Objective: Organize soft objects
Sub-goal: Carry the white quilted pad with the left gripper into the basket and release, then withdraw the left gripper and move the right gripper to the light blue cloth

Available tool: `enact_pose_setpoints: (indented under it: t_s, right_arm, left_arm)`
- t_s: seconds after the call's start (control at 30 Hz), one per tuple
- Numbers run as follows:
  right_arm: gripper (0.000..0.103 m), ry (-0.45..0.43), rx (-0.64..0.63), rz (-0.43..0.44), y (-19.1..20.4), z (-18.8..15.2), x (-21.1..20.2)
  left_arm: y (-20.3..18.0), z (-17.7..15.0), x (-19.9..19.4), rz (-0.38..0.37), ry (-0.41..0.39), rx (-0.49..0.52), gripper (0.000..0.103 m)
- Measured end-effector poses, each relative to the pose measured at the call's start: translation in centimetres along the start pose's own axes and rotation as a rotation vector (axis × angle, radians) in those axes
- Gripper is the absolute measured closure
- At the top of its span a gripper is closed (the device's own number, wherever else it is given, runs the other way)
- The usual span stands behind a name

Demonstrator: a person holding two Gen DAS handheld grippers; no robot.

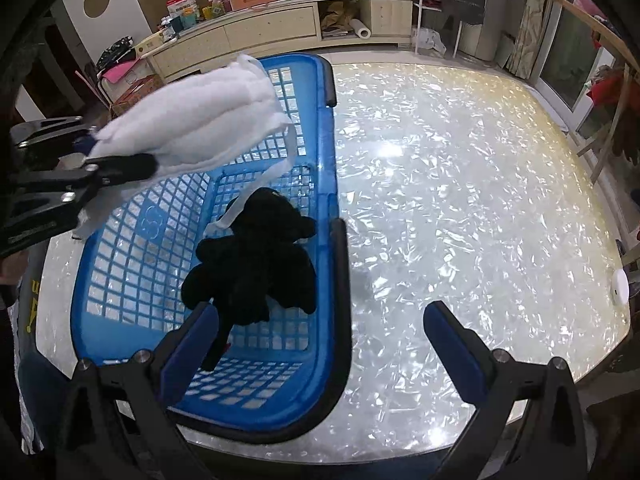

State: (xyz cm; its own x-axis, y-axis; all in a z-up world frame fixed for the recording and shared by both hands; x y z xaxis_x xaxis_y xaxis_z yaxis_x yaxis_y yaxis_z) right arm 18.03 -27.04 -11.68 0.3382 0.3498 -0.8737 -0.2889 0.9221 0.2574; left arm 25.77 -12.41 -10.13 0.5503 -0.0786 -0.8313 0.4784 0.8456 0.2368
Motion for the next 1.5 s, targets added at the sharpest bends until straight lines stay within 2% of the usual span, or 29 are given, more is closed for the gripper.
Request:
enact_pose_setpoints:
  t_s: [0.37,0.8,0.9,1.03,1.1,1.13,1.33,1.5]
  right_arm:
    - [0.0,-0.002,0.026,0.013,-1.4,1.1,1.0]
    - [0.0,-0.004,0.046,0.019,-2.4,1.7,1.4]
    - [0.0,-0.001,0.046,0.02,-2.3,1.7,1.4]
    - [0.0,-0.001,0.047,0.019,-2.2,1.4,1.2]
    - [0.0,-0.005,0.048,0.017,-2.1,1.3,0.9]
    - [0.0,-0.007,0.048,0.016,-2.0,1.3,0.7]
    - [0.0,-0.031,0.036,0.015,-0.7,1.0,-1.1]
    - [0.0,-0.056,0.019,0.016,1.0,0.8,-2.9]
  left_arm:
    - [-0.2,1.6,5.3,-0.001,0.061,0.072,0.076]
    - [-0.1,3.0,7.0,-0.002,0.095,0.089,0.075]
    - [0.0,3.0,7.0,0.007,0.096,0.088,0.069]
    - [-0.1,2.7,5.7,0.013,0.073,0.083,0.043]
    - [0.2,2.7,4.7,0.02,0.058,0.069,0.037]
    - [0.4,2.7,4.1,0.033,0.058,0.063,0.027]
    - [0.8,1.8,0.1,0.062,0.025,0.035,0.025]
    - [1.2,0.2,-3.7,0.093,-0.004,-0.021,0.019]
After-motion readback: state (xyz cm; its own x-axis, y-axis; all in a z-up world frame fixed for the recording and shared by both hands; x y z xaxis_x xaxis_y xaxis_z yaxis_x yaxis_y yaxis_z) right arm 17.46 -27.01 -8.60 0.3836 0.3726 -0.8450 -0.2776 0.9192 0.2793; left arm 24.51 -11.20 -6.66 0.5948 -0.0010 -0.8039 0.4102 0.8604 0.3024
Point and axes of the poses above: each gripper's, at about its wrist camera, not at the fingertips, and x roughly the way its jaws point, y to its left, z to its top, the point moved 4 cm from there along x, roughly the way its jaws point, and after that the axes turned 10 degrees about z, right-handed, at the moved point
